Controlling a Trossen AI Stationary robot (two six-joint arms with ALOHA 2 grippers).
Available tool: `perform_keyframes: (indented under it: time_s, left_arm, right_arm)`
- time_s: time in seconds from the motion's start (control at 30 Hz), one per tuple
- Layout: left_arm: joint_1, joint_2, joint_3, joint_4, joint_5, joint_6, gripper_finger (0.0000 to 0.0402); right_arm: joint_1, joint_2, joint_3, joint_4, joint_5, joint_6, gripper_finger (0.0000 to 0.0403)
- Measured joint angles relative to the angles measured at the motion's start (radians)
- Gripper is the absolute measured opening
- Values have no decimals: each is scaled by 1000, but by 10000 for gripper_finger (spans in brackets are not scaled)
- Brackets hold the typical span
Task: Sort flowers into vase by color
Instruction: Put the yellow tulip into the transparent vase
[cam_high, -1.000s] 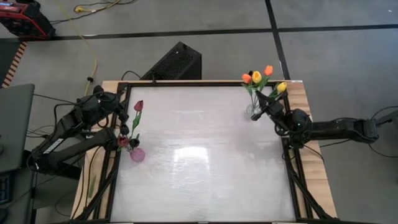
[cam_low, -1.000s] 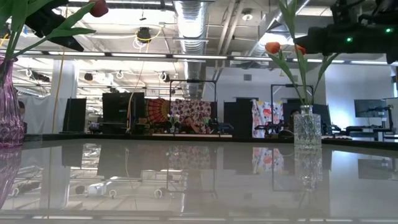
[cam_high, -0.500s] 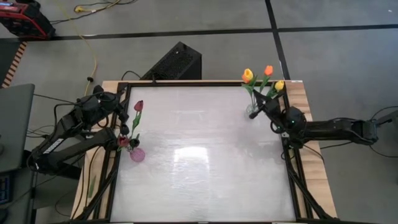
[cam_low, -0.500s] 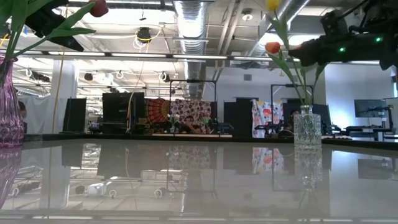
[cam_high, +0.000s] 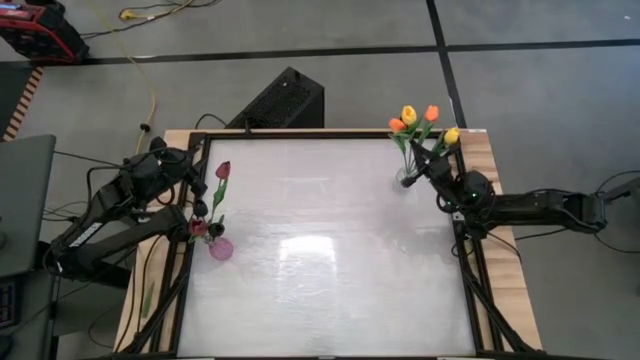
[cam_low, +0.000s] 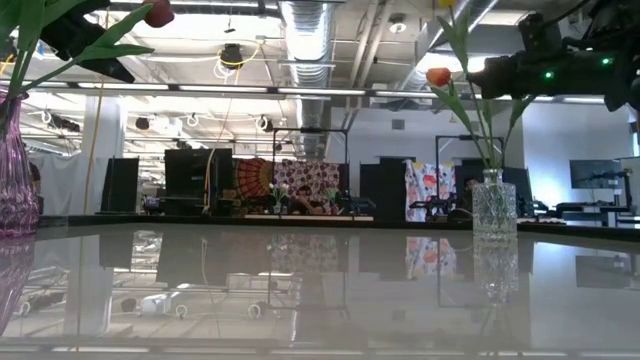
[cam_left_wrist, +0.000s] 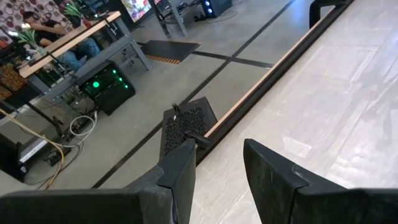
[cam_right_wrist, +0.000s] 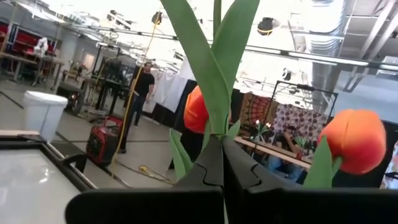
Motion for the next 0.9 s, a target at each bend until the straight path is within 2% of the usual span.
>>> perform_keyframes:
  time_s: [0.33, 0.6, 0.77, 0.9]
  left_arm:
    - [0, 0, 0, 0, 0, 0, 125]
    - [0, 0, 0, -3, 0, 0, 125]
    - [0, 0, 0, -4, 0, 0, 125]
    - [0, 0, 0, -4, 0, 0, 125]
  right_arm:
    - [0, 86, 0, -2, 3, 8, 15]
    - [14, 101, 0, -32, 122, 18, 15]
    - [46, 100, 0, -34, 180, 10, 56]
    - [79, 100, 0, -34, 184, -38, 88]
